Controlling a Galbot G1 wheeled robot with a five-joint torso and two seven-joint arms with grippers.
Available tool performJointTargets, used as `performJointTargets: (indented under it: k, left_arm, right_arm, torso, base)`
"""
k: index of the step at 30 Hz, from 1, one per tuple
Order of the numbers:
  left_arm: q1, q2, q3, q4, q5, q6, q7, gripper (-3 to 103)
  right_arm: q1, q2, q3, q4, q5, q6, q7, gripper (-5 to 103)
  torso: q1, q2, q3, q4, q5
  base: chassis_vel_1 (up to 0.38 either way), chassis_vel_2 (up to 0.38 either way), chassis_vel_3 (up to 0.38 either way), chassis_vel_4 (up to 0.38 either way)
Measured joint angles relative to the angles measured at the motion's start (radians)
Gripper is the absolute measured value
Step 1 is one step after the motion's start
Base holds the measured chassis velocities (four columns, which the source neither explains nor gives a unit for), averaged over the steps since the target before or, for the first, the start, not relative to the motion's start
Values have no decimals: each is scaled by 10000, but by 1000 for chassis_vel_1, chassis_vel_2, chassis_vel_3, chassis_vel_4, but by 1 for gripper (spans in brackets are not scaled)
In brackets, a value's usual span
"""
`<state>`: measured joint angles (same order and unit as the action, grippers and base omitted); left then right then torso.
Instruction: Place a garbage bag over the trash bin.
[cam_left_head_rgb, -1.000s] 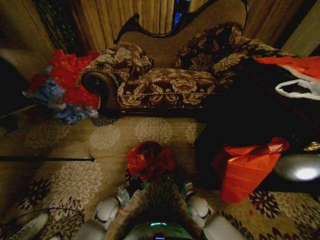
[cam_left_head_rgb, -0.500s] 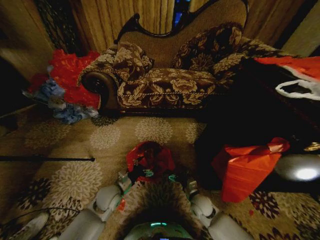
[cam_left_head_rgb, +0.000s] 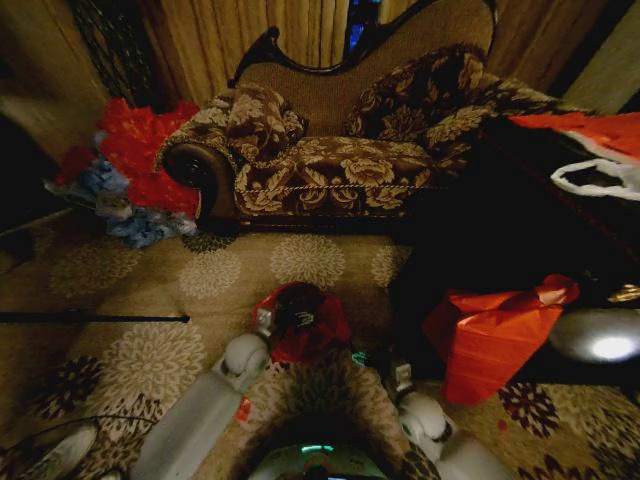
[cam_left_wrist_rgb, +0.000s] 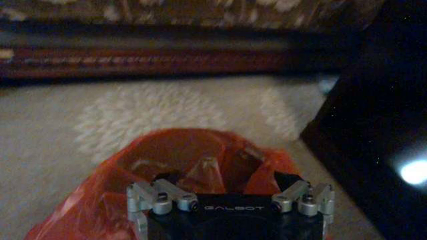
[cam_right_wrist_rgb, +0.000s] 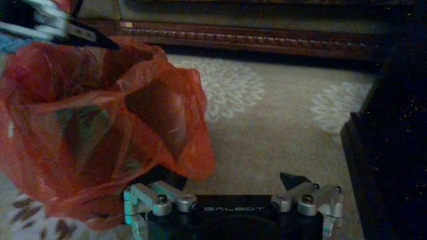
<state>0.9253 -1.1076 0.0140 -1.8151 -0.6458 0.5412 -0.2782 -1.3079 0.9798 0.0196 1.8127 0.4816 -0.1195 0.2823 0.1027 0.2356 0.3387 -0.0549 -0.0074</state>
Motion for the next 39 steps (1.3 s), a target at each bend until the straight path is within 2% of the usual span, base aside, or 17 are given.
performJointTargets:
  k: [2, 3, 5, 7, 8, 11, 12, 15, 17, 20, 21, 23, 26, 30, 33, 35, 39]
  left_arm:
    - [-205, -15, 252, -250, -605, 523, -973, 92]
    - [-205, -15, 252, -250, -605, 523, -973, 92]
    - [-272, 184, 423, -653, -1004, 871, -1526, 85]
    - [-279, 291, 468, -831, -1219, 984, -1714, 85]
    - [-350, 418, 534, -927, -1758, 1147, -2111, 76]
    - [-663, 176, 659, -274, -1866, 1083, -2395, 64]
    - [-663, 176, 659, -274, -1866, 1083, -2395, 64]
    - [-1159, -225, 871, 572, -1930, 1022, -2535, 53]
    - [-1318, -326, 958, 765, -2004, 1018, -2590, 53]
    - [-1814, -586, 1180, 1356, -2306, 1032, -2770, 41]
    - [-1814, -586, 1180, 1356, -2306, 1032, -2770, 41]
    - [-2140, -729, 1237, 1849, -2336, 1007, -2788, 33]
    - [-2483, -853, 1249, 2347, -2335, 967, -2774, 29]
    - [-3038, -1078, 1325, 3454, -2266, 880, -2556, 13]
    - [-3282, -1224, 1441, 4094, -2207, 830, -2429, 10]
    - [-3529, -1447, 1601, 4775, -2165, 770, -2312, 2]
    - [-3799, -1853, 1777, 5760, -1919, 597, -2098, 0]
  right_arm:
    - [-221, 132, 49, 278, -11, 1, 111, 100]
    - [-221, 132, 49, 278, -11, 1, 111, 100]
    - [-290, 271, 79, 508, -13, 1, 242, 100]
    - [-290, 322, 96, 570, -11, 0, 285, 100]
    - [-270, 415, 187, 667, 4, -3, 392, 100]
    - [-292, 369, 285, 686, 20, 5, 411, 100]
    - [-292, 369, 285, 686, 20, 5, 411, 100]
    - [-344, 313, 445, 651, 23, 64, 395, 100]
    - [-358, 309, 490, 652, 39, 69, 395, 100]
    - [-357, 255, 586, 708, 166, 67, 454, 100]
    - [-357, 255, 586, 708, 166, 67, 454, 100]
    - [-332, 169, 620, 756, 264, 55, 521, 100]
    - [-325, 83, 669, 785, 367, 29, 572, 100]
    - [-349, 30, 722, 807, 437, 21, 659, 100]
    - [-356, -16, 713, 849, 494, 7, 722, 100]
    - [-338, -63, 698, 855, 546, -8, 745, 100]
    - [-276, -138, 656, 855, 609, -23, 769, 100]
  torso:
    - [0, 0, 0, 2, 2]
    - [0, 0, 0, 2, 2]
    - [0, 0, 0, 6, 2]
    - [0, 0, 0, 8, 3]
    - [-1, 1, -1, 11, 2]
    - [0, 1, 0, 7, 0]
    - [0, 1, 0, 7, 0]
    - [0, 1, 0, 4, -1]
    - [0, 1, 0, 4, 1]
    - [-1, 1, 0, 5, 1]
    - [-1, 1, 0, 5, 1]
    - [-1, 1, 0, 5, 1]
    - [0, 1, 0, 6, 1]
    - [-1, 1, 0, 5, 2]
    - [-1, 1, 0, 7, 0]
    - [-1, 1, 0, 5, 2]
    - [-1, 1, 0, 6, 1]
  base:
    - [0, 0, 0, 0]
    - [0, 0, 0, 0]
    - [0, 0, 0, 0]
    - [0, 0, 0, 0]
    - [0, 0, 0, 0]
    - [0, 0, 0, 0]
    - [0, 0, 0, 0]
    - [0, 0, 0, 0]
    - [0, 0, 0, 0]
    - [0, 0, 0, 0]
    - [0, 0, 0, 0]
    - [0, 0, 0, 0]
    - [0, 0, 0, 0]
    - [0, 0, 0, 0]
    - [0, 0, 0, 0]
    - [0, 0, 0, 0]
    - [0, 0, 0, 0]
